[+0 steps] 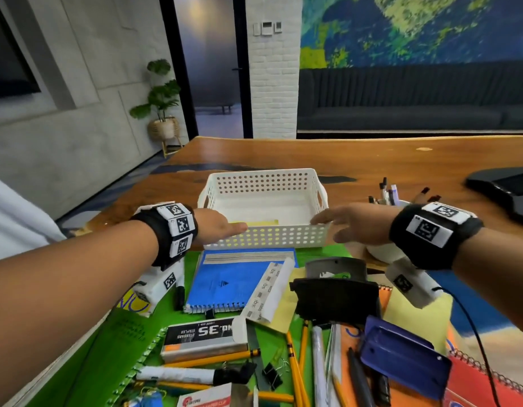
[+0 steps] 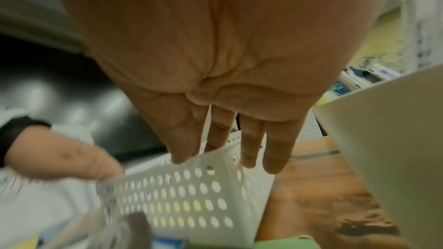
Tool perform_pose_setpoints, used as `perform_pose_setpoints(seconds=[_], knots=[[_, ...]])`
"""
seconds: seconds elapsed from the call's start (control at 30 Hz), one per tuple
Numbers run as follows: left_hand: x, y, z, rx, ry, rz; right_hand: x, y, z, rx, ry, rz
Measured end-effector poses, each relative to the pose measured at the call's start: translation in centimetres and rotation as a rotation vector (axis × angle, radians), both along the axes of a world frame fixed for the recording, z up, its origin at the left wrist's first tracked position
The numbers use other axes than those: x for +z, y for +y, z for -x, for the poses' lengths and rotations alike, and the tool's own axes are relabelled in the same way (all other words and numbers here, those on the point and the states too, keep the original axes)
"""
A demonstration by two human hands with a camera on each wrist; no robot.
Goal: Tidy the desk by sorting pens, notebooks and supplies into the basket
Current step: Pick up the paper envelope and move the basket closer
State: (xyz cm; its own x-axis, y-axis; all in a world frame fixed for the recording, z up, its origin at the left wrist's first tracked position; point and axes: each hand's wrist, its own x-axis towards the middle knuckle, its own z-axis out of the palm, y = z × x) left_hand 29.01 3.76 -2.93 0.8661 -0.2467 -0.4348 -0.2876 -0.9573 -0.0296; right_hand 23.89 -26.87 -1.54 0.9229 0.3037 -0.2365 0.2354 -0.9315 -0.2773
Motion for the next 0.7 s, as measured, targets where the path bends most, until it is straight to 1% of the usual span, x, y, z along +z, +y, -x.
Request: perform_pose_setpoints(seconds=[0.07,0.13,0.2,0.3,0.37,0.4,0.47,0.57,0.63,0.7], knots=[[0.6,0.1,0.1,-0.039,0.040,-0.078,0.2,-0.4,0.2,-0.013,0.010,-0.096],[1.5,0.3,0.7,-0.023,0.058,-0.133,-0.1,-0.5,0.4,-0.043,0.016,-0.159],[2.1,0.8,1.0,-0.051,-0.055,-0.132,-0.5,-0.4,0.4,-0.079,0.012,-0.194],[3.0,1.3,2.0,-0.123,-0.236,-0.012,-1.2,-0.1,0.6,-0.111,0.005,-0.264],[3.5,1.0,3.7,-0.171,-0.299,0.056,-1.6,0.0,0.8,-0.110,-0.016,-0.310],[3.6,0.5,4.7,-0.187,-0.290,0.066,-1.8,0.0,0.8,-0.109,-0.032,-0.331],[3.1,-0.4,6.4,-0.169,-0.215,0.083,-2.2,-0.1,0.7,-0.107,-0.054,-0.370],[0.8,-2.1,7.6,-0.083,-0.027,0.093,-2.6,-0.5,0.9,-0.108,-0.051,-0.415],[-0.8,-3.6,8.3,-0.056,0.085,0.013,-2.9,-0.8,1.2,-0.101,-0.031,-0.494],[-2.1,-4.8,8.7,-0.132,0.093,-0.094,-3.2,-1.0,1.4,-0.088,0.001,-0.565]])
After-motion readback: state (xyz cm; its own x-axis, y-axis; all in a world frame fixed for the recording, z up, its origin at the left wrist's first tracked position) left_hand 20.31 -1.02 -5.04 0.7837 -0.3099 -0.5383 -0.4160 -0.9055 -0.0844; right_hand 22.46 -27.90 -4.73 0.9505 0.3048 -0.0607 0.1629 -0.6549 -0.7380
